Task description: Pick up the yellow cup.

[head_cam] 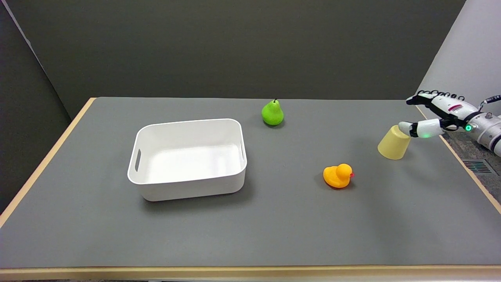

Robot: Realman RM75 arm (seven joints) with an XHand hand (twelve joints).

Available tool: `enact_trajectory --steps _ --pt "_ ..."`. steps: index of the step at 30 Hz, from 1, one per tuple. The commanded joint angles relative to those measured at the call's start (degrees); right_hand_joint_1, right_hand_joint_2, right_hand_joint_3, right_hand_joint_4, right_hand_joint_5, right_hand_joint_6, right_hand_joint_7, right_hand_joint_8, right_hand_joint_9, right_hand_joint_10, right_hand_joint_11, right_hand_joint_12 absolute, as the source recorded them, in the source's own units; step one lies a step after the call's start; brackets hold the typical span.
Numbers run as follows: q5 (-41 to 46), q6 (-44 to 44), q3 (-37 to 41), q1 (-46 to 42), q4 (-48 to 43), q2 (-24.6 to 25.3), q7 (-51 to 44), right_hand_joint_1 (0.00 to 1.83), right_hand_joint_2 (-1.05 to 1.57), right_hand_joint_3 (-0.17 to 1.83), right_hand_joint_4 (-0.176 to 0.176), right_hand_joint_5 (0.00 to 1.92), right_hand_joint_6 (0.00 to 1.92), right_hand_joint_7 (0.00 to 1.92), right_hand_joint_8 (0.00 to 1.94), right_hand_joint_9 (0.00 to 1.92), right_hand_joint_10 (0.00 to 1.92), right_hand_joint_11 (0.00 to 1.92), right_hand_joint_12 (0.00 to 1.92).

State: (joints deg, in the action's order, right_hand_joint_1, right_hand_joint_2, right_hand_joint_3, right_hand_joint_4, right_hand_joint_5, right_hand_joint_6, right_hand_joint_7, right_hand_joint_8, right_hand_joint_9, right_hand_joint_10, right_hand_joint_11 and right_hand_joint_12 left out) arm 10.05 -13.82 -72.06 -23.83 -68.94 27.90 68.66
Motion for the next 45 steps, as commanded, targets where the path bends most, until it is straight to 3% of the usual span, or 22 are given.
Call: enact_trajectory --steps 1,10,22,45 --pt "-2.0 -2.0 4.0 -6.9 -10.1 0.4 1.5 0.47 0.54 0.92 -0.087 0.20 0.50 0.21 0.45 0.03 0.69 0.00 0.95" --pt "-1.6 -0.1 -1.2 -5.2 -4.7 1.5 1.6 0.46 0.54 0.92 -0.088 0.20 0.50 0.21 0.45 0.03 0.69 0.00 0.96" --pt "-0.8 -1.7 -10.1 4.1 6.0 3.7 5.5 0.47 0.54 0.93 -0.072 0.20 0.50 0.20 0.44 0.03 0.68 0.00 0.96" --pt "-1.8 -2.0 -15.2 11.3 7.6 4.1 5.1 0.54 0.54 0.94 -0.060 0.20 0.50 0.21 0.44 0.03 0.67 0.00 0.96"
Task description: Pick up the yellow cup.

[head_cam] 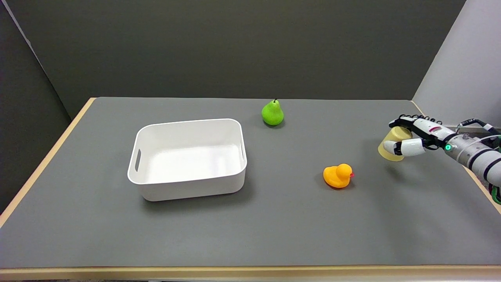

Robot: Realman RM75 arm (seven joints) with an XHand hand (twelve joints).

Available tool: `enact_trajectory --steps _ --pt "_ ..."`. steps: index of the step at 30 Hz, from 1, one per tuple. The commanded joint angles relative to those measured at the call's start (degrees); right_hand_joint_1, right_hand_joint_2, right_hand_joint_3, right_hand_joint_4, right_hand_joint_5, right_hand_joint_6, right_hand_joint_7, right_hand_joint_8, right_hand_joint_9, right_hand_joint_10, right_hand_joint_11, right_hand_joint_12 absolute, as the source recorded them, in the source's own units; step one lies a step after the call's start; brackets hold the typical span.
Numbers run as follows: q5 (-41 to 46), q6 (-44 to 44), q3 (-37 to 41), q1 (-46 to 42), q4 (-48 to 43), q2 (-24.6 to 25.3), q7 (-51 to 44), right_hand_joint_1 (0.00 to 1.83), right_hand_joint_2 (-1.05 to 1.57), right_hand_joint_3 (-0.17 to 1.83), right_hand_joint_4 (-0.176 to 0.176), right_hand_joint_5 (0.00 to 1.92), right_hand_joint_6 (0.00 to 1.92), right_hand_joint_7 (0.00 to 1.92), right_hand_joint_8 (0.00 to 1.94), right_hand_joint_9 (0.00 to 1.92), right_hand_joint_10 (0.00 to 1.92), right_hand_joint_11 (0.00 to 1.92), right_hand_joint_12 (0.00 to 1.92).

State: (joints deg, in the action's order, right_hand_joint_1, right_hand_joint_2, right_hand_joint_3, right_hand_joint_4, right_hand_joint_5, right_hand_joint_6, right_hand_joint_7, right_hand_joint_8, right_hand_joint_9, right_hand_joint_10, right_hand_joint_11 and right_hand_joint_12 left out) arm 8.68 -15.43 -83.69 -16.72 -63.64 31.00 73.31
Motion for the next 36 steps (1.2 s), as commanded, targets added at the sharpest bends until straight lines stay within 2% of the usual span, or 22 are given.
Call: enact_trajectory --steps 1,5,7,13,14,15,16,18,19,23,27,29,36 --pt "-0.7 -0.4 -3.5 4.4 2.4 1.3 0.4 0.57 0.55 0.94 -0.060 0.21 0.50 0.21 0.44 0.05 0.68 0.00 0.98" --pt "-0.9 -0.9 -3.4 6.0 3.5 2.5 0.4 0.82 0.63 0.94 -0.066 0.27 0.52 0.33 0.44 0.20 0.81 0.07 1.26" --pt "-0.9 -1.1 -3.7 6.4 4.1 2.5 0.4 0.94 0.77 0.92 -0.079 0.39 0.92 0.52 0.63 0.40 1.03 0.36 1.55" --pt "-1.4 -1.1 -4.4 7.0 4.3 2.4 0.4 1.15 0.85 0.93 -0.102 0.40 1.16 0.60 0.90 0.60 1.23 0.61 1.72" --pt "-2.0 -1.1 -4.4 7.2 4.3 2.5 0.4 1.25 0.94 0.72 -0.102 0.42 1.16 0.61 1.06 0.63 1.33 0.65 1.71" --pt "-2.4 -1.1 -4.4 7.3 4.3 2.6 0.4 1.37 1.07 0.38 -0.099 0.45 1.15 0.62 1.28 0.67 1.48 0.68 1.69" --pt "-2.9 -1.1 -4.4 7.4 4.2 2.6 0.4 1.44 1.17 0.14 -0.103 0.47 1.20 0.64 1.43 0.70 1.58 0.71 1.69" --pt "-3.9 -1.1 -4.3 7.5 3.9 2.7 0.4 1.34 1.18 0.19 -0.139 0.49 1.58 0.72 1.37 0.73 1.54 0.72 1.77" --pt "-4.2 -1.3 -4.1 7.5 3.8 2.7 0.4 1.32 1.18 0.19 -0.144 0.50 1.64 0.73 1.36 0.74 1.53 0.73 1.78" --pt "-4.0 -4.7 -0.9 7.9 2.7 3.0 0.4 1.32 1.17 0.20 -0.138 0.53 1.64 0.74 1.33 0.74 1.52 0.77 1.75" --pt "-4.6 -8.0 6.9 7.9 -3.2 4.5 0.4 1.32 1.17 0.18 -0.132 0.56 1.64 0.75 1.31 0.75 1.52 0.80 1.73" --pt "-4.6 -9.6 9.6 8.0 -6.4 4.9 0.4 1.33 1.18 0.14 -0.144 0.57 1.61 0.79 1.28 0.76 1.49 0.82 1.72" --pt "-4.1 -12.7 12.1 10.2 -18.2 5.4 0.4 1.33 1.18 0.15 -0.143 0.57 1.61 0.78 1.28 0.76 1.49 0.82 1.72"
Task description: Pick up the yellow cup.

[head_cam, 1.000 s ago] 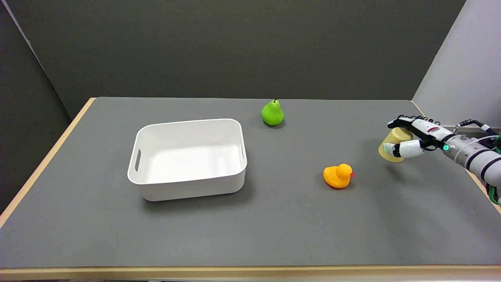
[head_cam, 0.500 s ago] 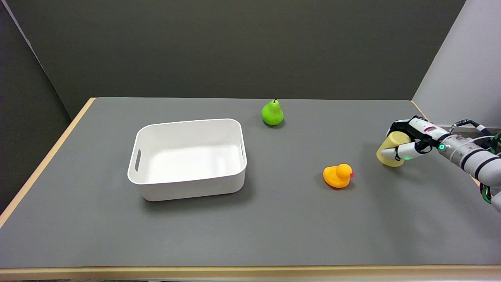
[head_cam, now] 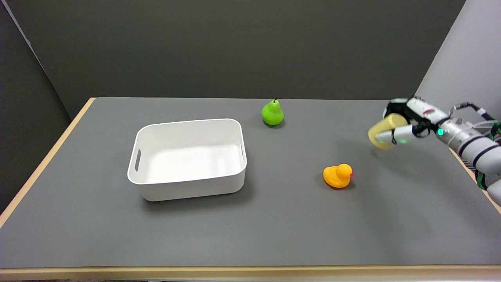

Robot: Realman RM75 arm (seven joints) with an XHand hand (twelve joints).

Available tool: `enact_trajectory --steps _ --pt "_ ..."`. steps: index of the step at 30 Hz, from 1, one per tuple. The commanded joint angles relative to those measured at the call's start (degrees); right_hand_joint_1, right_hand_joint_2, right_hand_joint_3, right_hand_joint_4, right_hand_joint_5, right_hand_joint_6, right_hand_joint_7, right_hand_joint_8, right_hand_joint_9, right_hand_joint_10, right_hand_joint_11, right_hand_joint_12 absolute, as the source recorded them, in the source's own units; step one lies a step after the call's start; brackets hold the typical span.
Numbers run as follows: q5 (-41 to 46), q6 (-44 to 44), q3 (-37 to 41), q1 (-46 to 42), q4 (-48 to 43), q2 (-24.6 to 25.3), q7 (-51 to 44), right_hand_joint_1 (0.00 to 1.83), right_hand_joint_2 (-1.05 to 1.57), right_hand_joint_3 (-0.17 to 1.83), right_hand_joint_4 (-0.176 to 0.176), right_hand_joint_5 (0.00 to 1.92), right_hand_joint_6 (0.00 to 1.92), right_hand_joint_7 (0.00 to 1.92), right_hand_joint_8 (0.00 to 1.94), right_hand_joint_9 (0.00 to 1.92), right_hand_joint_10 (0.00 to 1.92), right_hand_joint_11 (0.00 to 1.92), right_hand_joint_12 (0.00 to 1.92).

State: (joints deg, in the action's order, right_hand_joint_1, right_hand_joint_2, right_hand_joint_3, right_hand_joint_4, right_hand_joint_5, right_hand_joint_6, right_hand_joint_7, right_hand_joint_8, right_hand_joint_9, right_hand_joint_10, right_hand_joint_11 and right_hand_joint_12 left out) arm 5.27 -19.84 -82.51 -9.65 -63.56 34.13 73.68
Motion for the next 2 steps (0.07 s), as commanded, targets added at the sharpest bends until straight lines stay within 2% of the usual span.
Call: enact_trajectory --steps 1,2 --pt "-0.7 -8.2 10.8 3.4 -19.9 2.3 0.0 1.33 1.18 0.15 -0.143 0.57 1.61 0.78 1.28 0.76 1.49 0.82 1.72" --pt "-0.7 -7.9 10.4 3.7 -22.0 2.4 0.0 1.33 1.18 0.15 -0.143 0.57 1.61 0.78 1.28 0.76 1.49 0.82 1.72"
